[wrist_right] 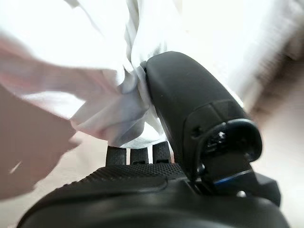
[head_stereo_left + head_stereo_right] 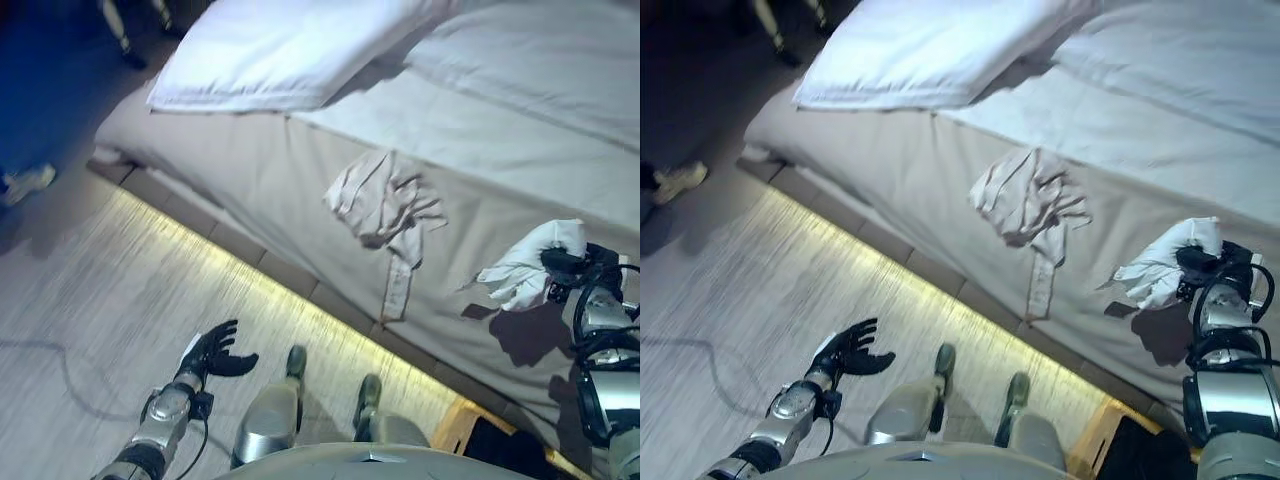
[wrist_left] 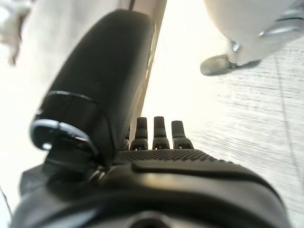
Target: Pick up the clothes from the bed and place them into the basket
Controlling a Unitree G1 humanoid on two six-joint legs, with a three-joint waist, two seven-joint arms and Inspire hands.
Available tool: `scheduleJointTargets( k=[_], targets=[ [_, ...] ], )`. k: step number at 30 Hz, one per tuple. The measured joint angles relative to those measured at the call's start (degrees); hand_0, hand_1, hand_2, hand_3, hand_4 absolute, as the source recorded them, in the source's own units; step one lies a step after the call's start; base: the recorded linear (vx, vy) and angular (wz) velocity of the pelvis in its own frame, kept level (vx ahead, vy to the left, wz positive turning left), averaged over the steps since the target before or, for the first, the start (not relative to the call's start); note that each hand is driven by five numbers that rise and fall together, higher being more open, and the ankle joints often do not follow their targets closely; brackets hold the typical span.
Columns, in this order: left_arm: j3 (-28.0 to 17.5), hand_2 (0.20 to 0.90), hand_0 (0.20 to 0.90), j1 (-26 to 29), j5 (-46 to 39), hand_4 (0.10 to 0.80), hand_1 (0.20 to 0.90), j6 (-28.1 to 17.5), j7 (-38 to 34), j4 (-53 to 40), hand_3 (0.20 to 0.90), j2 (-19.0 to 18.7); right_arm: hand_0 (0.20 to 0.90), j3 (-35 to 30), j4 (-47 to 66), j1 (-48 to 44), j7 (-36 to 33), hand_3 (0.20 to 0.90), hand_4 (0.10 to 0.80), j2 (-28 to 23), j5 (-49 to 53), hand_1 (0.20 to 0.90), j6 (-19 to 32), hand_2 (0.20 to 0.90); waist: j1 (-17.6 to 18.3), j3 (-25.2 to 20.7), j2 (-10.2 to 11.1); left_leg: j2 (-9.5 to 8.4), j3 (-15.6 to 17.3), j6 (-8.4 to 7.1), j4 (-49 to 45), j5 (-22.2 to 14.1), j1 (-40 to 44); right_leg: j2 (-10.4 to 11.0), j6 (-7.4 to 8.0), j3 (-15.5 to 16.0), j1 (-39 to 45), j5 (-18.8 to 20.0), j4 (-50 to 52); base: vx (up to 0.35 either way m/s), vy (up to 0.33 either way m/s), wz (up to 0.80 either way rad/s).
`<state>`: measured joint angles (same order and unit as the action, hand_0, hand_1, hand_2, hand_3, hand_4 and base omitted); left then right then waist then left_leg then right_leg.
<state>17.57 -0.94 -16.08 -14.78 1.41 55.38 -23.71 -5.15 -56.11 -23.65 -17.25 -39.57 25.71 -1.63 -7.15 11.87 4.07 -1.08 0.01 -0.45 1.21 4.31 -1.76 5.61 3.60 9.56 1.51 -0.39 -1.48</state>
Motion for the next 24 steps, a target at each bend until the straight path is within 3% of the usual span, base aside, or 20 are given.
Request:
scheduleJointTargets(
  k=[3, 7, 9, 10, 11, 12, 13, 16, 17, 18, 19, 20, 21, 22, 23, 24],
  targets=[
    [0.01, 0.900, 0.900, -0.99, 0.45, 0.800, 0.900, -0.02, 0.03, 0.05, 0.900, 0.80, 0.300, -3.51, 6.10, 6.41, -0.10, 0.200, 0.100, 3.71, 3.64, 0.300, 0.39, 0.300, 2.46, -3.45, 1.09, 0.11, 1.51, 0.00, 1.22, 0.00, 2.90, -0.25, -0.16, -1.62, 2.41, 0.27, -2.03, -0.043, 0.013, -0.26],
    [-1.25, 0.900, 0.900, -1.30, 0.52, 0.800, 0.900, -0.04, 0.04, 1.40, 0.900, 2.70, 0.300, -4.31, 11.28, 12.23, -1.79, 0.200, 0.100, 9.37, 8.32, 0.300, 0.47, 0.300, 4.34, -3.60, 1.28, -0.09, 2.47, -0.66, -3.29, -0.70, 4.03, -0.04, -0.24, -5.09, 3.89, 0.29, -2.21, -0.062, 0.071, -0.48],
    [-1.23, 0.900, 0.900, -1.25, 0.49, 0.800, 0.900, -0.06, -0.20, 3.01, 0.900, 3.70, 0.300, -4.15, 11.15, 13.28, -3.49, 0.200, 0.100, 11.94, 9.86, 0.300, 0.98, 0.300, 4.22, -3.36, 1.65, -1.42, -1.79, 1.70, -10.69, -3.50, 1.57, 0.26, -0.77, -8.39, 3.77, 0.62, -1.11, -0.058, 0.076, -0.88],
    [-1.13, 0.900, 0.900, -2.06, 0.49, 0.800, 0.900, -0.18, -0.52, 3.45, 0.900, 4.71, 0.300, -3.75, 11.32, 14.21, -4.38, 0.200, 0.100, 13.45, 10.89, 0.300, 1.19, 0.300, 3.08, -3.75, 1.47, -3.36, -9.68, 2.43, -11.51, -5.57, 1.08, 0.57, -1.40, -12.03, 2.68, 0.20, -0.50, -0.077, 0.095, -1.56],
    [-0.92, 0.900, 0.900, -3.54, 0.54, 0.800, 0.900, -0.39, -0.43, 3.59, 0.900, 6.18, 0.300, -3.06, 11.33, 14.15, -5.31, 0.200, 0.100, 13.75, 11.86, 0.300, 1.28, 0.300, 2.14, -4.43, -0.32, -4.31, -14.55, 2.91, -8.91, -6.14, 1.67, -0.52, -1.72, -15.98, 1.00, 0.04, -0.14, -0.105, 0.094, -1.98],
    [-0.13, 0.900, 0.900, -4.12, 0.74, 0.800, 0.900, -0.36, 0.49, 3.93, 0.900, 7.34, 0.300, -3.09, 11.32, 14.08, -6.27, 0.200, 0.100, 13.75, 12.67, 0.300, 2.33, 0.300, 2.33, -4.44, -2.51, -5.14, -15.22, 3.60, -7.32, -6.56, 1.36, -1.94, -1.52, -19.03, -0.59, 0.23, 0.56, -0.166, 0.101, -1.87],
    [0.33, 0.900, 0.900, -4.28, 1.81, 0.800, 0.900, -0.39, 1.61, 4.06, 0.900, 7.50, 0.300, -3.25, 11.28, 14.76, -7.66, 0.200, 0.100, 14.21, 13.92, 0.300, 3.12, 0.300, 3.18, -4.31, -3.65, -4.71, -14.86, 3.62, -5.91, -5.45, 1.46, -2.81, -0.70, -20.23, -2.08, 1.07, 0.84, -0.122, 0.038, -1.28],
    [0.72, 0.900, 0.900, -2.94, 2.60, 0.800, 0.900, -0.47, 2.25, 4.74, 0.900, 6.57, 0.300, -5.01, 10.87, 17.91, -8.43, 0.200, 0.100, 15.15, 17.12, 0.300, 4.12, 0.300, 6.10, -4.09, -2.59, -4.79, -12.14, 3.19, -3.67, -3.90, 1.83, -2.17, 1.10, -21.65, -4.53, 2.43, 1.90, -0.203, 0.041, -0.70],
    [0.96, 0.900, 0.900, -2.36, 2.51, 0.800, 0.900, -0.55, 2.04, 4.86, 0.900, 5.26, 0.300, -7.17, 9.20, 18.38, -8.01, 0.200, 0.100, 16.62, 18.28, 0.300, 6.37, 0.300, 5.57, -3.81, -1.44, -4.55, -8.15, 3.77, -2.52, -3.30, 2.04, -0.81, -0.15, -18.97, -6.86, 0.89, 2.42, -0.295, 0.051, -1.10],
    [0.94, 0.900, 0.900, -2.26, 2.49, 0.800, 0.900, -0.51, 1.81, 4.86, 0.900, 4.86, 0.300, -7.83, 8.98, 18.38, -7.92, 0.200, 0.100, 17.09, 18.71, 0.300, 6.81, 0.300, 5.51, -3.64, -1.09, -4.27, -6.33, 4.00, -2.51, -2.99, 1.96, 0.17, -0.60, -16.54, -7.38, 0.49, 2.20, -0.390, 0.058, -1.93],
    [0.55, 0.900, 0.900, -2.29, 2.47, 0.800, 0.900, -0.17, 0.74, 4.91, 0.900, 4.40, 0.300, -8.57, 8.78, 18.08, -7.46, 0.200, 0.100, 17.86, 19.64, 0.300, 7.79, 0.300, 4.10, -2.96, -2.29, -2.29, -1.00, 4.98, -2.47, -3.09, 1.62, 2.89, -0.39, -5.88, -9.58, 0.60, 4.60, -0.314, 0.041, -1.85],
    [0.47, 0.900, 0.900, -2.41, 2.48, 0.800, 0.900, -0.14, 0.14, 4.99, 0.900, 4.15, 0.300, -8.56, 8.67, 18.13, -7.47, 0.200, 0.100, 17.89, 20.08, 0.300, 7.86, 0.300, 3.99, -2.48, -3.07, -1.26, 1.69, 5.34, -2.49, -3.02, 1.78, 4.46, -0.29, -1.08, -10.43, 0.57, 6.79, -0.303, 0.039, -1.76],
    [0.33, 0.900, 0.900, -2.31, 2.48, 0.800, 0.900, -0.15, -0.02, 5.03, 0.900, 3.97, 0.300, -8.55, 8.30, 18.11, -7.52, 0.200, 0.100, 17.88, 20.14, 0.300, 7.89, 0.300, 3.85, -2.24, -3.47, -0.75, 3.00, 5.53, -2.57, -3.08, 1.95, 5.51, -0.11, 1.34, -10.53, 0.46, 8.19, -0.281, -0.005, -1.45],
    [0.01, 0.900, 0.900, -2.16, 2.48, 0.800, 0.900, -0.37, -0.53, 5.01, 0.900, 3.43, 0.300, -8.38, 7.20, 18.09, -7.85, 0.200, 0.100, 17.90, 20.32, 0.300, 7.91, 0.300, 2.79, -1.84, -4.40, 0.72, 6.69, 6.33, -2.57, -3.59, 2.78, 7.66, 0.24, 4.56, -10.53, 0.20, 13.42, -0.239, -0.026, -1.17],
    [-0.04, 0.900, 0.900, -2.08, 2.47, 0.800, 0.900, -0.41, -0.98, 5.02, 0.900, 3.31, 0.300, -8.37, 6.58, 18.07, -8.08, 0.200, 0.100, 17.91, 20.34, 0.300, 7.94, 0.300, 2.21, -1.70, -4.86, 1.20, 7.22, 6.85, -2.46, -4.12, 3.28, 8.01, 0.46, 5.28, -10.27, 0.04, 15.70, -0.257, -0.070, -1.38],
    [-0.10, 0.900, 0.900, -1.85, 2.46, 0.800, 0.900, -0.68, -1.71, 5.13, 0.900, 2.70, 0.300, -8.21, 4.63, 18.05, -8.58, 0.200, 0.100, 18.04, 20.36, 0.300, 8.15, 0.300, 1.22, -1.93, -5.64, 2.94, 9.46, 6.47, -2.30, -3.81, 3.54, 8.67, 1.52, 5.38, -8.68, -0.70, 20.16, -0.177, -0.086, -0.78]
  ],
)
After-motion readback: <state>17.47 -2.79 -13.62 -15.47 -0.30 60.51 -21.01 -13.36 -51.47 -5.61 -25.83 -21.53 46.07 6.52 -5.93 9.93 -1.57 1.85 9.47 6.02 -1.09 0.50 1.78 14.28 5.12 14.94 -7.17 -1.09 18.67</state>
